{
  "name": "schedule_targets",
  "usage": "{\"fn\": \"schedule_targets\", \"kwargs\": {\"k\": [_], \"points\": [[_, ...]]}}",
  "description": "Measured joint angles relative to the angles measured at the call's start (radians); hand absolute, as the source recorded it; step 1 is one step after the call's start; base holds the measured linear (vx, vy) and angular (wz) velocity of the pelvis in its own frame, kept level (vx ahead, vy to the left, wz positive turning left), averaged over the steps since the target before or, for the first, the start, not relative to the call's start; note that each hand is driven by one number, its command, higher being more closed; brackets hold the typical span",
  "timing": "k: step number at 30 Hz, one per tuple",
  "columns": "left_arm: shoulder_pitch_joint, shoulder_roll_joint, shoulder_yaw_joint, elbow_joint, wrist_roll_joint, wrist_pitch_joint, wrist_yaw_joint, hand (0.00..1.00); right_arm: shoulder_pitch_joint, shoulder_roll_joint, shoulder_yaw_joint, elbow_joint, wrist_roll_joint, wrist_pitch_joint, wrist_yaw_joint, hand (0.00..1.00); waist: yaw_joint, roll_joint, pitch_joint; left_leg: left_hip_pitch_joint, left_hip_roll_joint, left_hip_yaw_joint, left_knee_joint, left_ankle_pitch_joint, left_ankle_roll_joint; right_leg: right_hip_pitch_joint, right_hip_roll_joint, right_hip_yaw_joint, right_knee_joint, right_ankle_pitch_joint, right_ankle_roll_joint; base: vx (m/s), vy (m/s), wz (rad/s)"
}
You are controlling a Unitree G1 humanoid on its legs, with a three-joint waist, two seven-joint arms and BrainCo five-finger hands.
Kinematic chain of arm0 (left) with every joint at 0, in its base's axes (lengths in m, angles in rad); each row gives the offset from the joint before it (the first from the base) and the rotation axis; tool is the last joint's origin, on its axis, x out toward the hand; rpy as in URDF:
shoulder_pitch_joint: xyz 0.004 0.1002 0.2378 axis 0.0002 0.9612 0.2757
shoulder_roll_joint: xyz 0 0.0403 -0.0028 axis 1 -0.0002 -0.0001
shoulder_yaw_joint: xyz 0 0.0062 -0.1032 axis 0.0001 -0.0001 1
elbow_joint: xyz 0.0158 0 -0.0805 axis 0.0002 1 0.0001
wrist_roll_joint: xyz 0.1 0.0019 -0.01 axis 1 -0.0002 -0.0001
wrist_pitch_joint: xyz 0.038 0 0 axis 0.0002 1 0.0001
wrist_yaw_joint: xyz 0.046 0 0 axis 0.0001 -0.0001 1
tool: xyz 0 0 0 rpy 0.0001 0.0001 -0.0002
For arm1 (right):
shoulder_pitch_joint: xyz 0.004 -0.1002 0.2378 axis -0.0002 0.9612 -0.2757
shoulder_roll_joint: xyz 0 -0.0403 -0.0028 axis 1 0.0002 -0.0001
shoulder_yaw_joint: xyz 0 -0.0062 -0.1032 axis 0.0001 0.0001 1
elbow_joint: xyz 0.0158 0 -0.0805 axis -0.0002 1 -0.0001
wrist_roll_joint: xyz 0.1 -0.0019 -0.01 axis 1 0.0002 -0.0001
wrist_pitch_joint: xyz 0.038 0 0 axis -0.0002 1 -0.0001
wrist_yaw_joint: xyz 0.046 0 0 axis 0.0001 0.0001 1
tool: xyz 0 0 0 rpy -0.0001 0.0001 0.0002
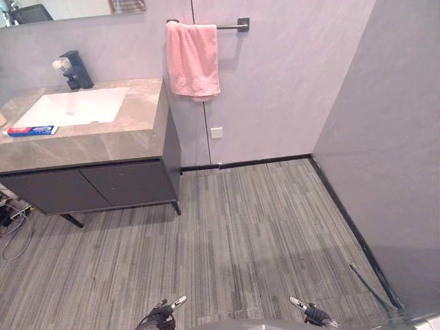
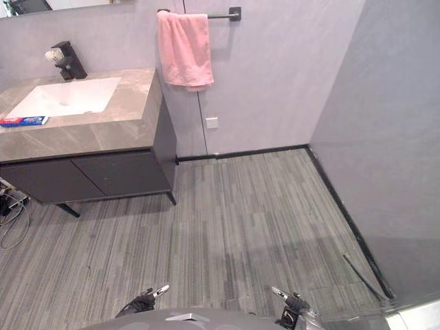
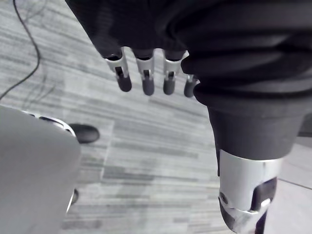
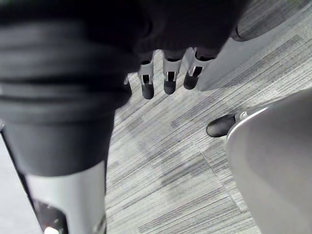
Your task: Organize washtable
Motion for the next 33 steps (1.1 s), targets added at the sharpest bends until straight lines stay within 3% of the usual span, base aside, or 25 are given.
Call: {"fn": "schedule_targets", "kwargs": {"k": [8,19,25,27,29,30,32,33], "points": [[-0.029,0.007,-0.082,0.009,0.0,0.0,-0.012,0.0,-0.008,0.002,0.005,0.004,0.0,0.004,0.005,0.0,0.002,-0.005,0.0,0.018,0.0,0.002,0.01,0.007,0.008,0.017,0.001,-0.002,-0.003,0.002,0.0,0.09,-0.005,-0.01],[-0.034,0.002,-0.091,0.008,0.007,-0.005,-0.011,0.0,-0.015,0.003,0.012,0.004,0.001,0.005,0.005,0.0,0.004,-0.013,0.01,0.024,0.001,0.027,0.01,0.006,0.008,0.007,0.0,0.005,0.008,-0.002,0.001,-0.01,0.002,-0.04],[-0.039,0.009,-0.088,0.003,-0.011,-0.016,-0.011,0.0,-0.026,-0.002,0.024,0.004,0.002,0.006,0.004,0.0,0.025,-0.014,0.017,-0.011,0.002,0.048,0.01,0.003,0.012,-0.056,0.002,0.032,0.048,-0.006,0.002,-0.06,0.018,-0.13],[-0.039,0.013,-0.083,-0.002,-0.011,-0.015,-0.012,0.0,-0.029,-0.003,0.028,-0.002,0.004,0.006,0.004,0.0,0.024,-0.027,0.026,-0.022,-0.008,0.049,0.01,-0.011,0.021,-0.113,-0.011,0.029,0.164,-0.073,0.019,-0.04,0.058,0.04],[-0.041,0.026,-0.091,-0.021,-0.011,-0.014,-0.013,0.0,-0.013,-0.008,0.032,-0.019,0.037,0.005,-0.003,0.0,0.022,-0.05,0.038,-0.032,-0.038,0.041,0.023,-0.04,0.039,-0.2,-0.071,-0.006,0.387,-0.173,0.083,-0.02,0.066,0.44],[-0.044,0.022,-0.087,-0.031,-0.012,-0.014,-0.011,0.0,-0.007,-0.008,0.033,-0.032,0.045,0.006,-0.004,0.0,0.025,-0.048,0.04,-0.033,-0.043,0.037,0.025,-0.042,0.042,-0.248,-0.079,-0.011,0.489,-0.176,0.081,-0.02,0.045,0.41],[-0.056,0.028,-0.078,-0.035,-0.012,-0.011,-0.011,0.0,-0.006,0.002,0.035,-0.083,0.075,-0.002,-0.003,0.0,0.023,-0.049,0.072,-0.026,-0.043,0.023,0.056,-0.06,0.051,-0.405,-0.123,-0.037,0.819,-0.147,0.032,-0.07,0.035,0.33],[-0.062,0.031,-0.064,-0.036,-0.011,-0.009,-0.01,0.0,-0.012,0.0,0.031,-0.086,0.083,-0.003,-0.003,0.0,0.024,-0.047,0.089,-0.02,-0.027,0.022,0.079,-0.079,0.052,-0.474,-0.13,-0.055,0.947,-0.149,0.037,-0.12,0.013,0.31]]}}
